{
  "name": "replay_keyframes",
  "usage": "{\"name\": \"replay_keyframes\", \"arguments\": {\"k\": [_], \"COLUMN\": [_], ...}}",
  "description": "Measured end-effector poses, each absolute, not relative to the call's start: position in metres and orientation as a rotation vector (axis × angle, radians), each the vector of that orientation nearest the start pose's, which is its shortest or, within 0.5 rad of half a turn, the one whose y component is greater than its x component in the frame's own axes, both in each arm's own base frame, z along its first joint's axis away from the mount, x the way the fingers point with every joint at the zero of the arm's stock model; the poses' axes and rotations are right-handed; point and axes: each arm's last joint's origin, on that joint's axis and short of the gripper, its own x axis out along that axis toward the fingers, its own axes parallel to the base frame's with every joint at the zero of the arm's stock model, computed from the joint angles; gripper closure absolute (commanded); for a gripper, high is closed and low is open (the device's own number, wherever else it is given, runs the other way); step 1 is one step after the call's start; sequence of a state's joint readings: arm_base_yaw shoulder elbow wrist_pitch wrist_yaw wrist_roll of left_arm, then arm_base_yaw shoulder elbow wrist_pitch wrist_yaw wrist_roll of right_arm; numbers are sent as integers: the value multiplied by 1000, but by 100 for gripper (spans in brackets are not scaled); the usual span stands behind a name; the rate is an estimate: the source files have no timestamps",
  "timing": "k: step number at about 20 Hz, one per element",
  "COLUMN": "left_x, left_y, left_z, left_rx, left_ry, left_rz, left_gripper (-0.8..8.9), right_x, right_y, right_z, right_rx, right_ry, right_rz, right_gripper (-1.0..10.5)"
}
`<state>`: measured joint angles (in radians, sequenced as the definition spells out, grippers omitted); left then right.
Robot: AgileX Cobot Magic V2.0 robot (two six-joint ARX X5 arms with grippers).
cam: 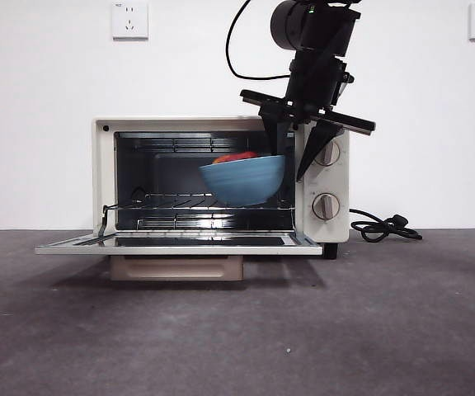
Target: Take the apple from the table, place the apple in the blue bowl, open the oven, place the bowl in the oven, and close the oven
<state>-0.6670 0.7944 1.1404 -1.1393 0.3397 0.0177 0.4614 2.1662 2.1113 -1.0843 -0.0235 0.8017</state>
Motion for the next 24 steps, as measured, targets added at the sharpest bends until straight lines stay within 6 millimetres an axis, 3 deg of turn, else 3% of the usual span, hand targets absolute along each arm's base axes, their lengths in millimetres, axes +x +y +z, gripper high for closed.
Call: {"name": "replay_keyframes", "arguments": {"k": [24], "left_x": [81], "left_y": [-76], "left_z": [362], "left_rx": [154], "left_ry": [831], "left_rz": [-956], "left_gripper": [819], "right_x": [402], "right_y": [217], "right_z": [285], "right_rx": [204], "right_ry": [1087], "right_rz": [-40], "right_gripper": [788]}}
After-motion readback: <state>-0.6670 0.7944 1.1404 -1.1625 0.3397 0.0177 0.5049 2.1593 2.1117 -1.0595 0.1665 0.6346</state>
